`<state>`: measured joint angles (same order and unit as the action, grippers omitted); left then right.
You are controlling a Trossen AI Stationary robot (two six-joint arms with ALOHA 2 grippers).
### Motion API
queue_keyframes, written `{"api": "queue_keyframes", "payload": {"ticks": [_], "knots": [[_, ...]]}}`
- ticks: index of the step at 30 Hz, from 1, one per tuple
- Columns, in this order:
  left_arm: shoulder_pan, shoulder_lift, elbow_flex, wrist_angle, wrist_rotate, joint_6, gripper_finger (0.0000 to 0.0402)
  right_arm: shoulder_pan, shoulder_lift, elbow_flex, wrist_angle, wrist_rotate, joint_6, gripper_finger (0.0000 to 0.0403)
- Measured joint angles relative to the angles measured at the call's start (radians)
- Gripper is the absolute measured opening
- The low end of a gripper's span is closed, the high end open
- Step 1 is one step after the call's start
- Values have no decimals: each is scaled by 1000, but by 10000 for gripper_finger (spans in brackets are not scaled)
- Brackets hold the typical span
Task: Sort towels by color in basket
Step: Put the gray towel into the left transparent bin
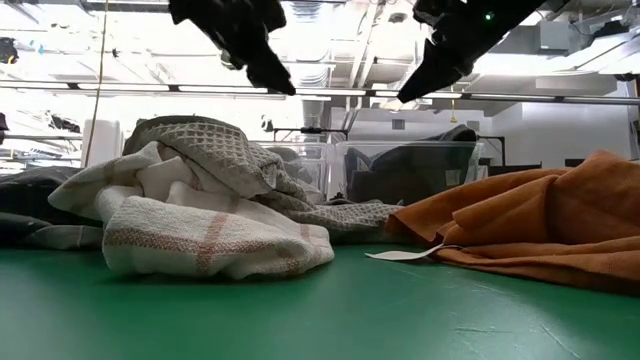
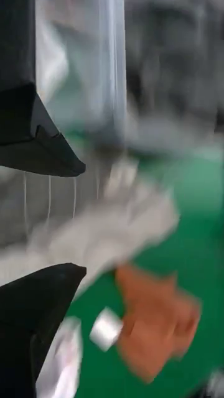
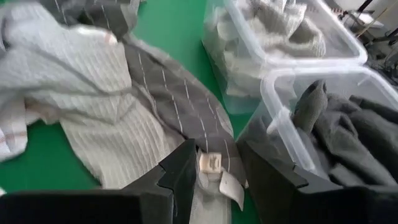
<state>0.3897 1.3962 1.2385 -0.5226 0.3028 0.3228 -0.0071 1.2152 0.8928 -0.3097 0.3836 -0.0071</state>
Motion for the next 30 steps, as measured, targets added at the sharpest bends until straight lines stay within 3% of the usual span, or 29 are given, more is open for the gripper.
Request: {"api": "queue_keyframes", "payload": {"ticks": [7,12,16,23,26,30], "knots": [[-337,14,-159,28,-52,-178,231,8,0,0,-112,0,18,157],[-512,33,-209,66,-229,-226,231,9,0,0,-162,1,45,144],[-579,73,-214,50,-360,-266,231,9,0,0,-152,1,38,134],[-585,174,-213,79,-404,-358,228,5,-6,1,-117,2,8,127],[-585,203,-213,118,-405,-307,197,5,-7,1,-115,3,6,127],[-583,206,-208,144,-407,-243,90,5,-7,1,-125,3,6,127]]}}
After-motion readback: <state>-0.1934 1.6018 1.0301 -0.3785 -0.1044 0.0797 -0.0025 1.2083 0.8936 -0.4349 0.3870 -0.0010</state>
